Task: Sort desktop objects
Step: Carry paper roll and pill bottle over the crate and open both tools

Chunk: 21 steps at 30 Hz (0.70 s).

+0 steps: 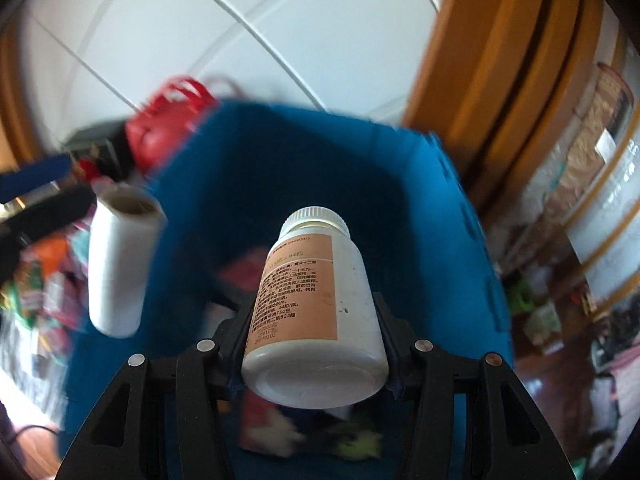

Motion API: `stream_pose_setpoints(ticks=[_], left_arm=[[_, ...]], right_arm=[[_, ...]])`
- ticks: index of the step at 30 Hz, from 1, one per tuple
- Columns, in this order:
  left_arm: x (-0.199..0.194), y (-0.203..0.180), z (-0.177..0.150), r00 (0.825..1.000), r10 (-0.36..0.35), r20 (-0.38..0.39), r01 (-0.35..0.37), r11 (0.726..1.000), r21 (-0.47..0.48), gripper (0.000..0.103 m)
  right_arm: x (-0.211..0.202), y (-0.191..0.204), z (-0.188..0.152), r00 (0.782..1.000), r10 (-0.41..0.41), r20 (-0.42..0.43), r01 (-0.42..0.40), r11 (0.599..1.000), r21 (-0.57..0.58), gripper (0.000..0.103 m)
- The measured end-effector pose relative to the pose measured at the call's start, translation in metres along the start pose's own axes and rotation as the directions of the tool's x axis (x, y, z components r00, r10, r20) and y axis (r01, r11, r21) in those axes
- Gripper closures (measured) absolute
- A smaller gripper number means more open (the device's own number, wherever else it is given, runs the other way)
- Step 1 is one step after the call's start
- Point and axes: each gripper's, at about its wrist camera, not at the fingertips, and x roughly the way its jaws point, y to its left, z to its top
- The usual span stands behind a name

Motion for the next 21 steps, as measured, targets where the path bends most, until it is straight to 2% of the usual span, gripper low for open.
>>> stream_pose_setpoints(ticks=[3,7,9,12,15,16,17,18,19,20,21], left_arm=[[0.043,-0.021,0.007,0.995,0.006,-0.097,-0.003,1.0,0.028,0.065],[0.093,-0.04,-0.003,0.972,0.017,-0.233,-0.005,0.999,0.055,0.065],[0.113,-0.042,-0.012,0.954,0.033,-0.299,-0.016,0.998,0.057,0.065],[0.137,-0.042,-0.023,0.915,0.065,-0.398,-0.044,0.997,0.063,0.065],[0.148,-0.041,-0.033,0.882,0.073,-0.465,-0.047,0.997,0.066,0.065],[0.151,-0.039,-0.038,0.874,0.074,-0.48,-0.048,0.997,0.067,0.06],[0.152,-0.039,-0.04,0.869,0.075,-0.489,-0.048,0.997,0.068,0.057],[0.152,-0.039,-0.042,0.866,0.072,-0.495,-0.045,0.997,0.066,0.056],[0.152,-0.039,-0.044,0.862,0.068,-0.502,-0.042,0.997,0.063,0.054],[0.15,-0.038,-0.045,0.859,0.067,-0.507,-0.042,0.997,0.06,0.053],[0.148,-0.038,-0.045,0.857,0.068,-0.51,-0.044,0.997,0.059,0.053]], right_arm=[[0.034,-0.028,-0.009,0.996,-0.007,-0.09,0.006,1.0,-0.009,0.051],[0.08,-0.04,-0.03,0.977,0.035,-0.209,-0.039,0.999,-0.016,0.051],[0.104,-0.038,-0.043,0.96,0.057,-0.273,-0.064,0.998,-0.017,0.051],[0.13,-0.043,-0.053,0.931,0.096,-0.353,-0.097,0.995,0.014,0.051],[0.149,-0.049,-0.06,0.896,0.132,-0.424,-0.118,0.991,0.058,0.051],[0.153,-0.048,-0.06,0.886,0.133,-0.445,-0.121,0.991,0.055,0.051],[0.157,-0.048,-0.063,0.877,0.139,-0.46,-0.126,0.99,0.059,0.047],[0.158,-0.048,-0.065,0.874,0.139,-0.465,-0.128,0.99,0.056,0.038],[0.158,-0.048,-0.064,0.875,0.135,-0.466,-0.127,0.991,0.049,0.032],[0.155,-0.047,-0.064,0.876,0.13,-0.464,-0.127,0.991,0.038,0.02],[0.152,-0.046,-0.063,0.879,0.127,-0.459,-0.126,0.991,0.032,0.016]])
